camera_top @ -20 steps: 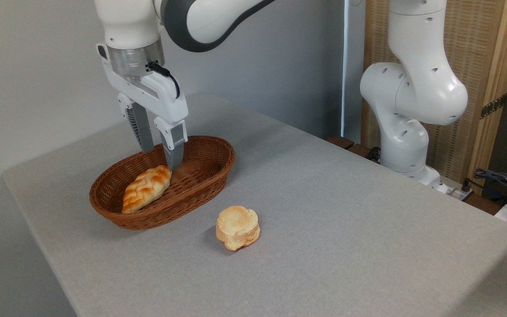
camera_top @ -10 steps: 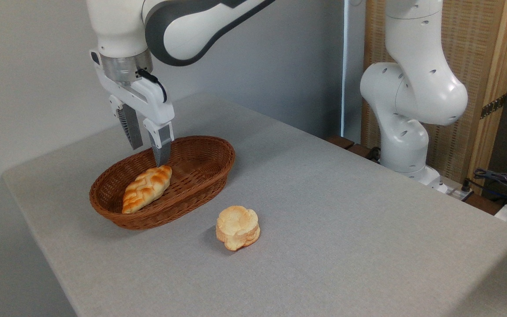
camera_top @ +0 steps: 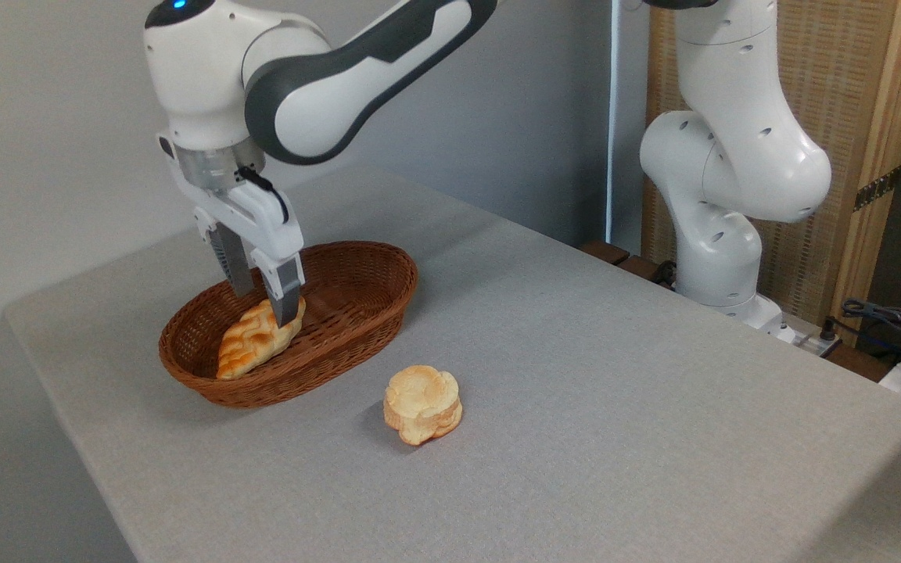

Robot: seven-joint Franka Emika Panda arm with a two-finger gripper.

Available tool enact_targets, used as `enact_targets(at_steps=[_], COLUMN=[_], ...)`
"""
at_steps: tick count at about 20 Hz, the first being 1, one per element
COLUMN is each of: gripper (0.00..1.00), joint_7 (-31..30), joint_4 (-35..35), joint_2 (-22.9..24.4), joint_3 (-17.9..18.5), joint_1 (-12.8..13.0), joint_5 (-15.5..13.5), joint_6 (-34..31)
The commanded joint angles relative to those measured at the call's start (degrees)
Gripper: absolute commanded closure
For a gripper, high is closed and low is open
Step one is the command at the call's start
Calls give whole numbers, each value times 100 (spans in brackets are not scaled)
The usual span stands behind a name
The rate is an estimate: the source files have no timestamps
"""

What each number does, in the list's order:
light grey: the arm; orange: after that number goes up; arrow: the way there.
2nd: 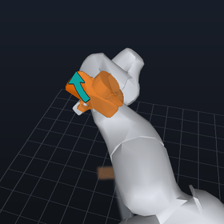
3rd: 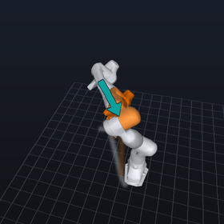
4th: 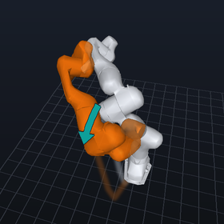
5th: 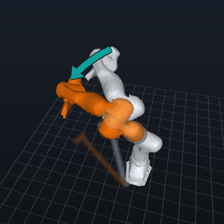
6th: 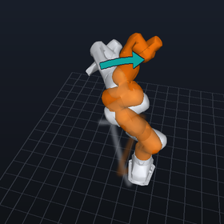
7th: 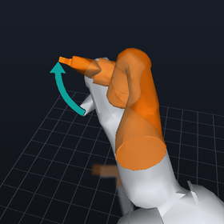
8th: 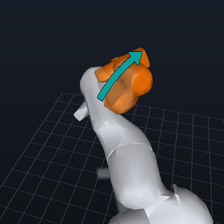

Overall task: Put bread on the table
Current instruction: 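Move the gripper over the croissant and lower it into the basket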

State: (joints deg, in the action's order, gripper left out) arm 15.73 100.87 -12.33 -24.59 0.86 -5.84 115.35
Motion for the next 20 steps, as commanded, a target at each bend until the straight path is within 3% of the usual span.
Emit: enact_targets(at_steps=[1,6,17,20], gripper=[0,0,1,27], joint_7=[-52,-44,-70,-35], joint_4=[-59,-50,-41,-50], joint_2=[-208,-358,-455,-499], joint_3=[-37,-28,-37,-37], joint_1=[28,81,248,283], joint_5=[214,408,408,408], joint_6=[190,190,155,172])
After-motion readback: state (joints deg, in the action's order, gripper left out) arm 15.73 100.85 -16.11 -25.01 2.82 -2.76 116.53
